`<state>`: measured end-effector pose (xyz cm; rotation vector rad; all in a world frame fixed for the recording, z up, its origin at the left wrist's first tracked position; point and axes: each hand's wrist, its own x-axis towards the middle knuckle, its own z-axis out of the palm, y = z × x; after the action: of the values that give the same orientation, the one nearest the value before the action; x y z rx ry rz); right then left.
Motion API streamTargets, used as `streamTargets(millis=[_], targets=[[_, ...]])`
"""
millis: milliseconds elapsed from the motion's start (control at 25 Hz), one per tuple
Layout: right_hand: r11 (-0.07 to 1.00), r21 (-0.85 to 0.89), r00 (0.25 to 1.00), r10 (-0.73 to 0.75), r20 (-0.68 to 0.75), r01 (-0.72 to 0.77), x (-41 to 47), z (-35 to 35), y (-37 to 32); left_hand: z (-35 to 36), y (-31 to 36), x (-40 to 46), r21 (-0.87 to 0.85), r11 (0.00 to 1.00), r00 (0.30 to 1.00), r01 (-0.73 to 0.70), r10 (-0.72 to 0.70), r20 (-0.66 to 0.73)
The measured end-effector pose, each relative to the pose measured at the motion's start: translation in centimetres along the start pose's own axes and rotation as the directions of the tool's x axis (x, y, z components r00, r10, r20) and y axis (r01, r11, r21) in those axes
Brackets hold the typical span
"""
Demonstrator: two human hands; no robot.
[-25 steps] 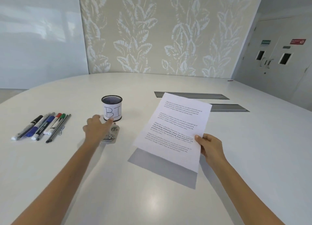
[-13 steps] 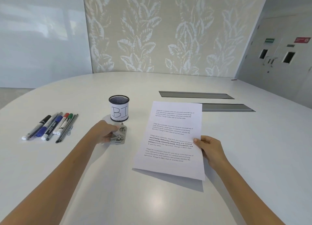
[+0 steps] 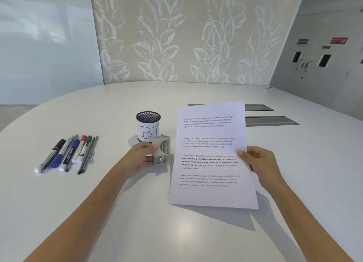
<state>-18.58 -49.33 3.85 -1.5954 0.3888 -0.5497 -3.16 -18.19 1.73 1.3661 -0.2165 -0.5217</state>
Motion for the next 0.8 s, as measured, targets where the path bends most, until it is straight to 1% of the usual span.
streamTargets(millis=[120, 320, 480, 800], targets=[[0.994, -0.098, 0.998, -0.052, -0.032, 0.049, -0.6, 0.6, -1.5, -0.4, -0.7, 0.2, -0.1, 0.994, 0.999, 0.034, -0.031, 0.03], [0.968, -0.23, 0.991, -0.116, -0.068, 0.097, -1.7, 1.9, -3.1, -0.5, -0.7, 0.4, -0.105, 0.993, 0.998, 0.06, -0.058, 0.025], [0.961, -0.251, 0.988, -0.139, -0.068, 0.117, -2.2, 2.5, -3.6, -0.1, -0.5, 0.4, -0.103, 0.992, 0.997, 0.072, -0.071, 0.013], [0.961, -0.253, 0.991, -0.128, -0.051, 0.111, -1.5, 2.3, -4.5, -0.3, -0.9, 0.8, -0.112, 0.992, 0.998, 0.058, -0.059, -0.003]])
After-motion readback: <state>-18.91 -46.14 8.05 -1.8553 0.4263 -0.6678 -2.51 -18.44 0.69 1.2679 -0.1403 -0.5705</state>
